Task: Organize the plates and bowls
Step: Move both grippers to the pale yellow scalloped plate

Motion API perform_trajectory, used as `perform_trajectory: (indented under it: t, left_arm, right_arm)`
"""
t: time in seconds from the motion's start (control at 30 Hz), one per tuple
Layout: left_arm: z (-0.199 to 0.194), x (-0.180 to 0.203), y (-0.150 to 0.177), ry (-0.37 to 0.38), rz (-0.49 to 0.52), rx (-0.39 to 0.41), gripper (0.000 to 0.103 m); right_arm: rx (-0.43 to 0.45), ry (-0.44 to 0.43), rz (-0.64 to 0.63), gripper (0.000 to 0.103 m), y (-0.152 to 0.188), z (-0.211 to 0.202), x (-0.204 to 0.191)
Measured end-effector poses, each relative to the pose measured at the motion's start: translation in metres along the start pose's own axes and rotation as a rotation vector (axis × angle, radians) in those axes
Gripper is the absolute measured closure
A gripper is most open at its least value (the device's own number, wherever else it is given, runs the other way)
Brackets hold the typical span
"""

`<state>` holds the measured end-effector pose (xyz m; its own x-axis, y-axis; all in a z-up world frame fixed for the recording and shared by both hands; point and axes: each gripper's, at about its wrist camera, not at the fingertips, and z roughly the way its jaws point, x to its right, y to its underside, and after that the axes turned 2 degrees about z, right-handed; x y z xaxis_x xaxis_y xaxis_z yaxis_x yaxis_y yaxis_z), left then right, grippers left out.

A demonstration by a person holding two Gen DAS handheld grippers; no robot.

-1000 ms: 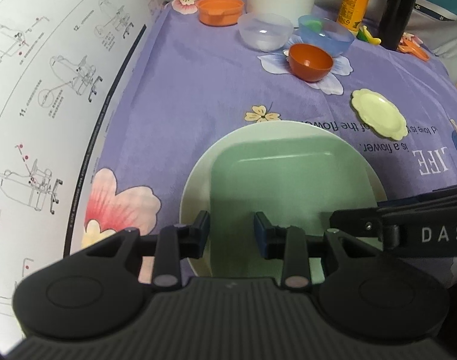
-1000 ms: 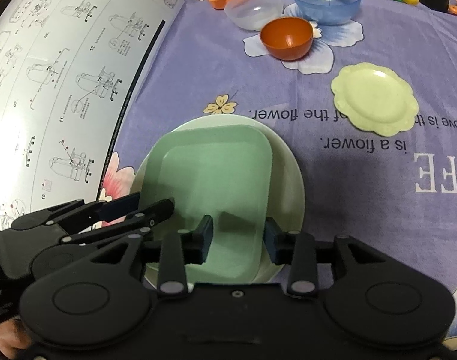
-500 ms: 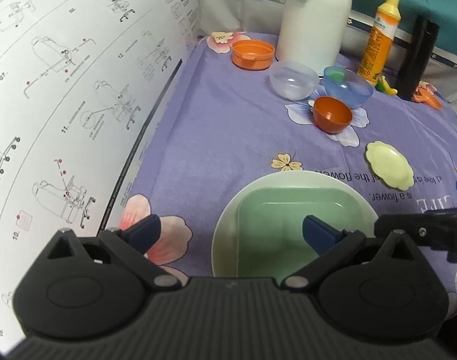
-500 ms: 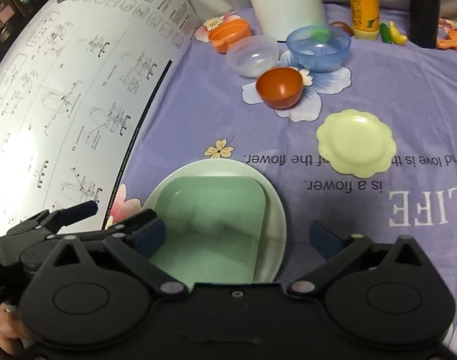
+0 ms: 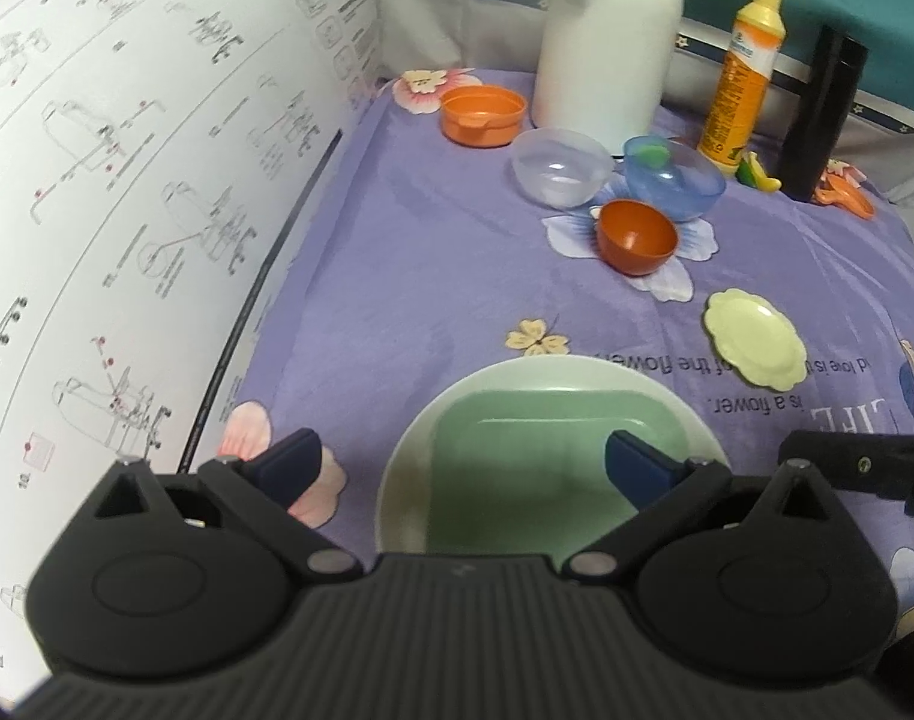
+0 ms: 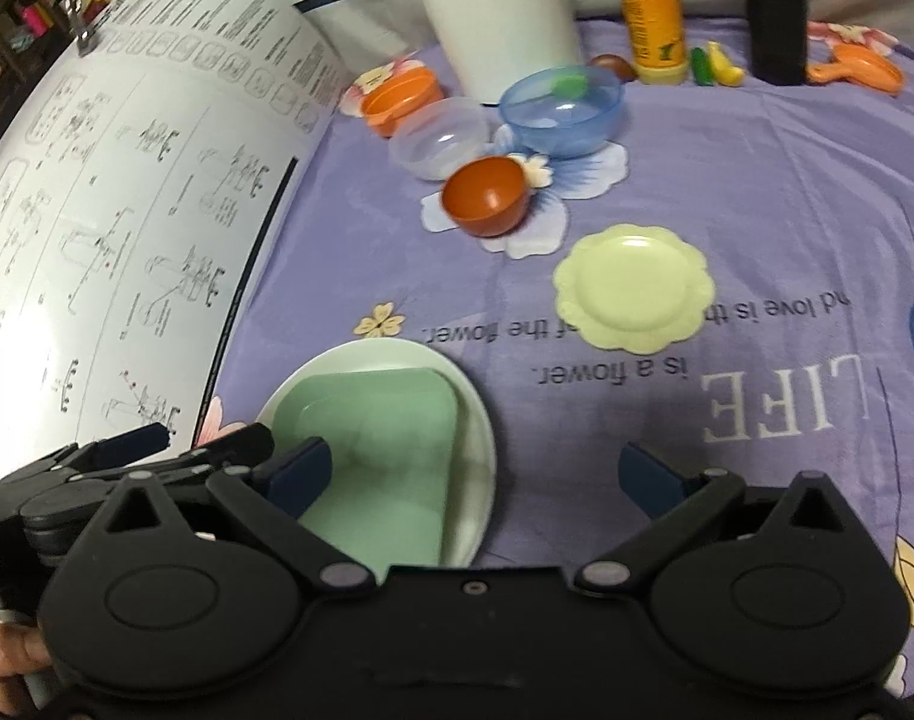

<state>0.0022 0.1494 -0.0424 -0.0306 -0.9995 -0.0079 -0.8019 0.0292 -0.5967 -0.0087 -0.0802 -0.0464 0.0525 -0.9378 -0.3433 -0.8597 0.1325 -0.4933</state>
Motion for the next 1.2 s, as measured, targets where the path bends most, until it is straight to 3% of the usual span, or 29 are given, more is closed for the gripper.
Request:
perform_trajectory:
  t: [0.37, 0.67, 0.9, 1.0, 1.2]
  left_arm:
    - [0.009, 0.05, -0.017, 0.033, 0.071, 0.017, 0.0]
    - [0.037, 0.104, -0.034, 0.099, 0.136, 0.012, 0.0]
    - [0.067, 0.135, -0.045, 0.132, 0.183, -0.004, 0.001]
    - [0.081, 0.142, -0.049, 0.139, 0.183, -0.025, 0.007]
    - [0.104, 0.151, -0.055, 0.17, 0.18, -0.063, 0.02]
  right_arm:
    - [0.055, 0.029, 0.108, 0.0, -0.006, -0.019, 0.056]
    - [0.134, 0.107, 0.182, 0.001, -0.025, -0.02, 0.109]
    - [0.119, 0.097, 0.24, 0.028, -0.044, 0.005, 0.127]
    - [0.105, 0.086, 0.225, 0.043, -0.051, 0.017, 0.126]
    - [0.071, 0.059, 0.208, 0.059, -0.063, 0.041, 0.123]
